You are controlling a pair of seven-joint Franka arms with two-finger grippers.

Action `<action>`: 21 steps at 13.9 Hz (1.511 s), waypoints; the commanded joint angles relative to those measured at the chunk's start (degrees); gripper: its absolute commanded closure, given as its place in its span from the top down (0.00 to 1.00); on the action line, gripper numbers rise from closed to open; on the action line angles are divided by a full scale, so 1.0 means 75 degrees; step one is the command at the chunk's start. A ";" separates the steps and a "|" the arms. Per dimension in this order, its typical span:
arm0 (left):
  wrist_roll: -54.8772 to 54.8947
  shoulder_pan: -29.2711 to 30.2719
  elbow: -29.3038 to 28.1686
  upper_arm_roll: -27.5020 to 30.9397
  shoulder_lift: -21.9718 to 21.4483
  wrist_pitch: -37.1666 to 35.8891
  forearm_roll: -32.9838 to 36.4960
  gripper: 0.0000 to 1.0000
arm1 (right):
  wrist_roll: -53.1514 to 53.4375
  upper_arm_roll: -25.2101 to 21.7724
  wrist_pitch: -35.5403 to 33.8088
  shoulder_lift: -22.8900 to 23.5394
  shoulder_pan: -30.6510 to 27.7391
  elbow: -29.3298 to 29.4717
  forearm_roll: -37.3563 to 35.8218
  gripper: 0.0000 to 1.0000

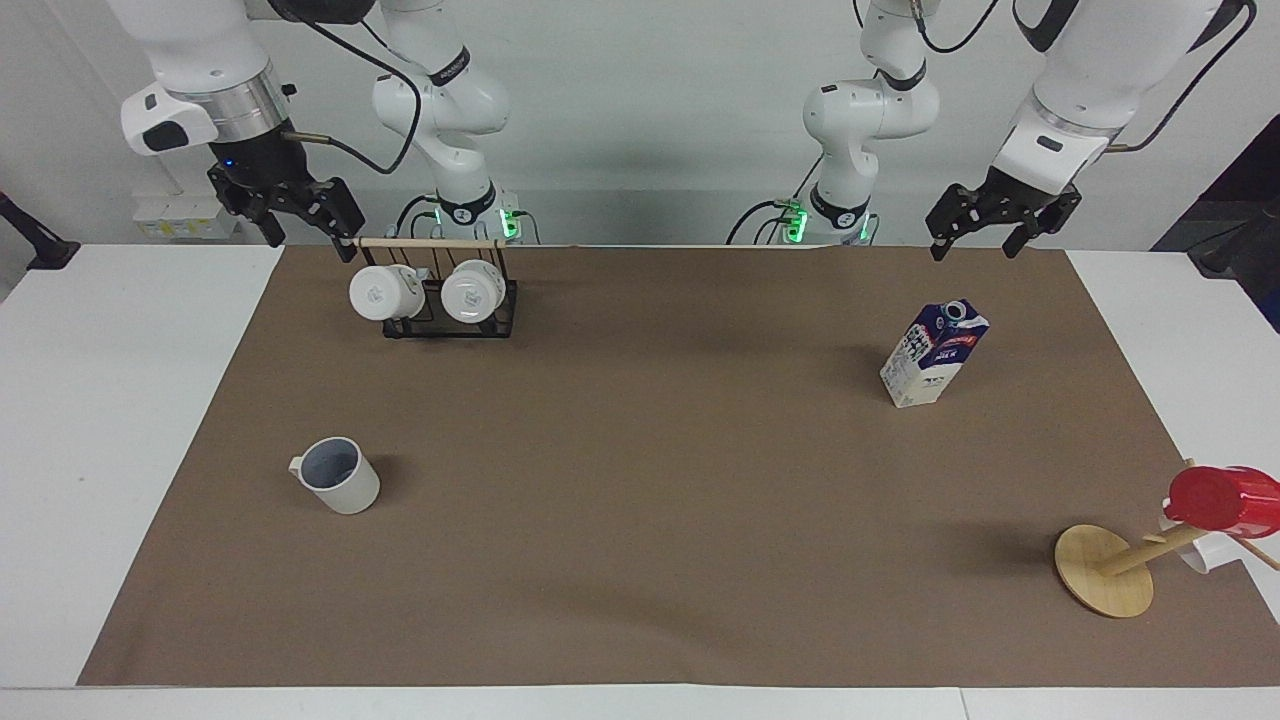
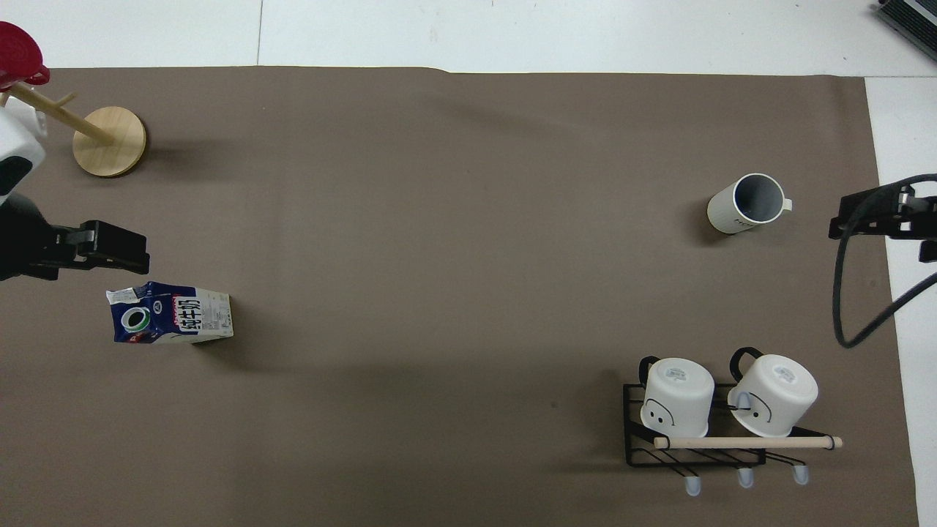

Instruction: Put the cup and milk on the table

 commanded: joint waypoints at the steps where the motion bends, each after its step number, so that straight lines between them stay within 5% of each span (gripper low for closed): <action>1: 0.0107 0.0018 0.0191 -0.0001 0.0098 -0.0034 0.0007 1.00 | -0.0161 0.0022 -0.0090 -0.0006 -0.0082 0.0047 0.0036 1.00; 21: 0.0037 0.0030 0.0144 0.0034 -0.0031 -0.0197 -0.0005 1.00 | -0.0161 0.0022 -0.0090 -0.0006 -0.0082 0.0047 0.0025 1.00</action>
